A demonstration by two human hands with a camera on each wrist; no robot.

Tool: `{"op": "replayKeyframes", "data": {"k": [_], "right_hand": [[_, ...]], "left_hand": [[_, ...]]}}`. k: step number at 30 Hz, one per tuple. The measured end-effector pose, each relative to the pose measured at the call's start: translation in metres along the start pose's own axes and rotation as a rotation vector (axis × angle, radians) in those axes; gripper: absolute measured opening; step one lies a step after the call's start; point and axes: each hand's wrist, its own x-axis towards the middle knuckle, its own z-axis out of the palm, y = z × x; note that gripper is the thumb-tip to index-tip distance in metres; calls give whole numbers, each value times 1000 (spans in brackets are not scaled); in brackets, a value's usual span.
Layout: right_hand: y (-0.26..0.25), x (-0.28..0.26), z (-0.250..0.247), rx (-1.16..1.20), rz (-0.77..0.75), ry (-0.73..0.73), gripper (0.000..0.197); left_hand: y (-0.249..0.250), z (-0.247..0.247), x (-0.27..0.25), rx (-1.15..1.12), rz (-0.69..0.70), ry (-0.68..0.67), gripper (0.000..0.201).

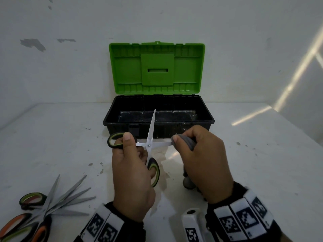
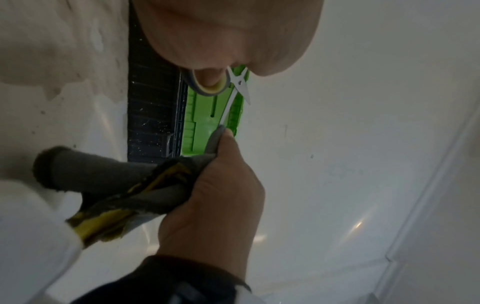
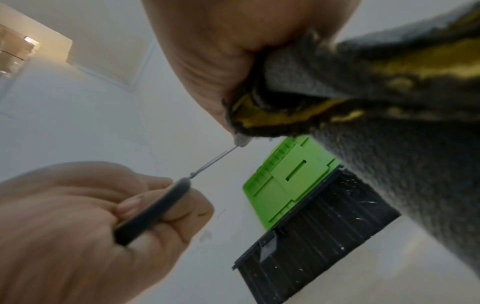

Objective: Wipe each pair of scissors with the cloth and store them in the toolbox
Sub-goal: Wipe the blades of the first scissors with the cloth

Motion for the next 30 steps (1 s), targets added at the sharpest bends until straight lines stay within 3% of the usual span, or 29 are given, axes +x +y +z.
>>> {"op": "replayKeyframes", "data": {"k": [5,13,17,21,26,30], "right_hand": [[16,1,-15,-3,66,33,22],[0,-9,-7,-57,-167,49,21],[18,-5,-11,-112,-121,25,22],[20,-2,-33,-68,-68,61,21],[-5,-1,-34,-51,-267,-93,13],[-9,-4,-19,-42,-328,-185,17]], "left_hand": [[5,-1,1,48,2,-29,32],[15,3,1,21,-53,-92,41],[18,0,1,12,-59,-118,48],[22,-8,7,140,-28,-148,45],[25,-12,8,336,-11,-199,32],[25,-13,1,415,-63,-228,20]]}}
